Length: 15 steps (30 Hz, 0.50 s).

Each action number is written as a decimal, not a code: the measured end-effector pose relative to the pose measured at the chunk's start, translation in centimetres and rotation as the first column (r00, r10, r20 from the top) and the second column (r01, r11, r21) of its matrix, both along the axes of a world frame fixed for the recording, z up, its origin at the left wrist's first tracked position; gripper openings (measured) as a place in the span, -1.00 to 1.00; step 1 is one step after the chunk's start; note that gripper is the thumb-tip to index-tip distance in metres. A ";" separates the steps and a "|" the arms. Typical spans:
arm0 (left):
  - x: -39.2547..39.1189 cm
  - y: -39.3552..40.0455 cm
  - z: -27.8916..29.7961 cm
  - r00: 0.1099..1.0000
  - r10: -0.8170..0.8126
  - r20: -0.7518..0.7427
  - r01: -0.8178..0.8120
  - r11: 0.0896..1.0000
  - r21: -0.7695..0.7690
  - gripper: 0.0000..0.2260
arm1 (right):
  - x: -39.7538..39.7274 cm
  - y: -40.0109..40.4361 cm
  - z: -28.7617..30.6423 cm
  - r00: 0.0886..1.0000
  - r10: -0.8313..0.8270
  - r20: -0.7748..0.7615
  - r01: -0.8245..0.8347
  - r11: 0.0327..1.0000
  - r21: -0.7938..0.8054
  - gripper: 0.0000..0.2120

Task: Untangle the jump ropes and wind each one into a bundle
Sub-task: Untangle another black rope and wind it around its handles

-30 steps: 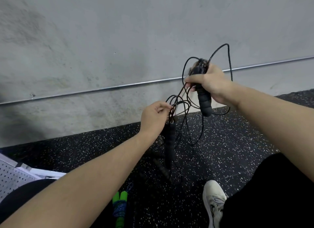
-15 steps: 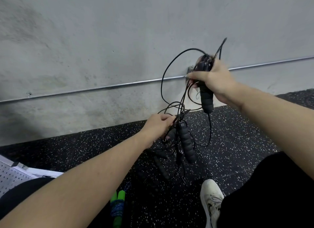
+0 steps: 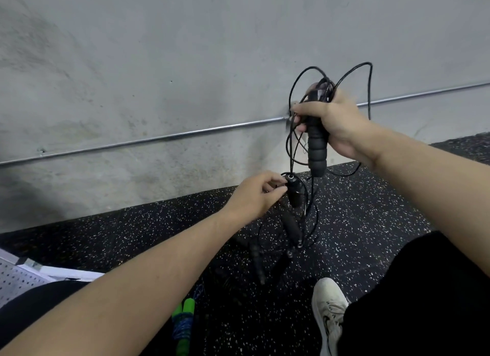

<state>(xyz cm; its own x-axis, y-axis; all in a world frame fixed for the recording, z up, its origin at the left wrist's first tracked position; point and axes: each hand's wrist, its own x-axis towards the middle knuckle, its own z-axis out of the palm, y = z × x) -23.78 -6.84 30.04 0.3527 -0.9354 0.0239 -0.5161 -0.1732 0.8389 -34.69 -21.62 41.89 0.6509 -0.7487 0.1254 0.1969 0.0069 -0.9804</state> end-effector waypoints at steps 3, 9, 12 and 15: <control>-0.7 -0.7 -0.4 0.996 0.032 -0.082 -0.035 0.999 -0.030 -0.66 | 0.4 0.7 0.3 0.998 0.055 0.034 -0.057 0.997 0.060 -0.79; -0.9 -1.7 -0.3 0.957 0.102 -0.271 -0.130 0.988 -0.085 -0.69 | 0.8 1.5 0.8 0.983 0.124 0.138 -0.150 0.969 0.194 -0.81; -0.9 -1.4 -0.5 0.979 0.097 -0.178 -0.110 0.992 -0.066 -0.77 | 1.1 1.7 0.5 0.980 0.151 0.133 -0.178 0.958 0.224 -0.84; -0.2 -0.9 -0.5 0.989 0.079 -0.129 -0.085 0.996 -0.042 -0.79 | 1.4 1.6 0.0 0.987 0.134 0.086 -0.150 0.963 0.222 -0.86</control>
